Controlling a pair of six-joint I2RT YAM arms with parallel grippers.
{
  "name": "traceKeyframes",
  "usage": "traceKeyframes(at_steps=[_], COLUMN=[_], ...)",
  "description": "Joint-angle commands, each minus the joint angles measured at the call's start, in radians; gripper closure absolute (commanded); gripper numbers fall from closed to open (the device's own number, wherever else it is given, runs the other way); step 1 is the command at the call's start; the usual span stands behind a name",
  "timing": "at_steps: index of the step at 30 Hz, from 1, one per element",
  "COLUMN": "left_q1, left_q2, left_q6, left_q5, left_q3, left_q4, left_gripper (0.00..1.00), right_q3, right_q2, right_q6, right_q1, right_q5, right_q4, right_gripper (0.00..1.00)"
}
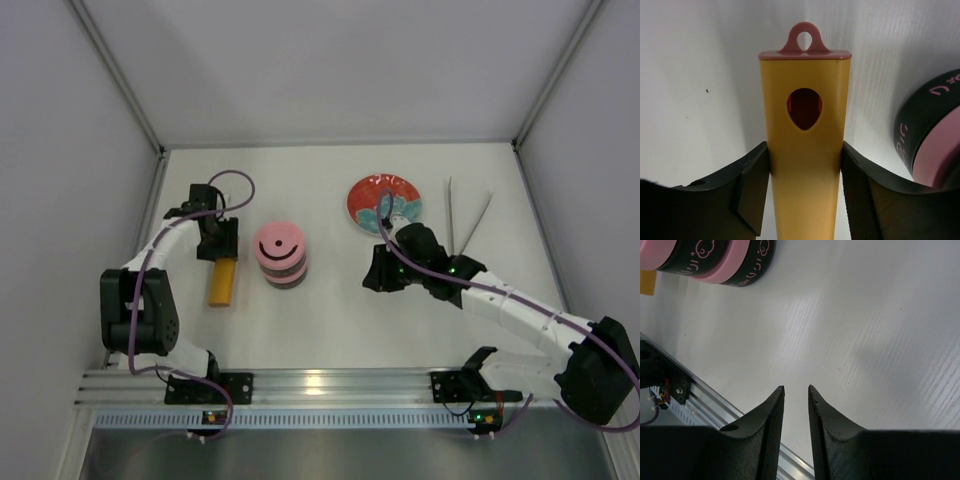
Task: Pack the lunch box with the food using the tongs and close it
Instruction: Place the utensil box at the center of the board.
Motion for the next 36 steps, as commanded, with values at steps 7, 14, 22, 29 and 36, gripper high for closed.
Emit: traceKeyframes(at_steps=[7,14,22,29,36], left_q1=[-0.069,-0.071,-0.074,-0.074,-0.074], left_q2=[-0.004,0.053,0.029,-0.033,-0.094], left_q6=[-0.13,-0.175,-0.147,-0.092,-0.053], left_q5=[-0.141,-0.112,-0.09,-0.07,-0.038], left_q3=[-0.151,-0.173,-0.174,-0.148,-0.107], left_q4=[0.33,0.385,0.405,0.367,0.309], left_gripper=[1.0,0.91,0.58,0.37,0.21], right_q3=[-0.018,-0.013,-0.013,-0.018,-0.018], right_q2=[-0.054,-0.057,-0.06,-0.058,-0.049], right_q6=[0.036,0.043,0.043,0.04,0.028], right_q1=[-0.018,-0.02,-0.02,-0.02,-0.021], right_q5=[0.036,0.036,0.038,0.035,0.03], right_q4=[0.029,0.017,0.012,0.019,0.025], right_gripper=[0.75,0.75,0.74,0.73,0.66])
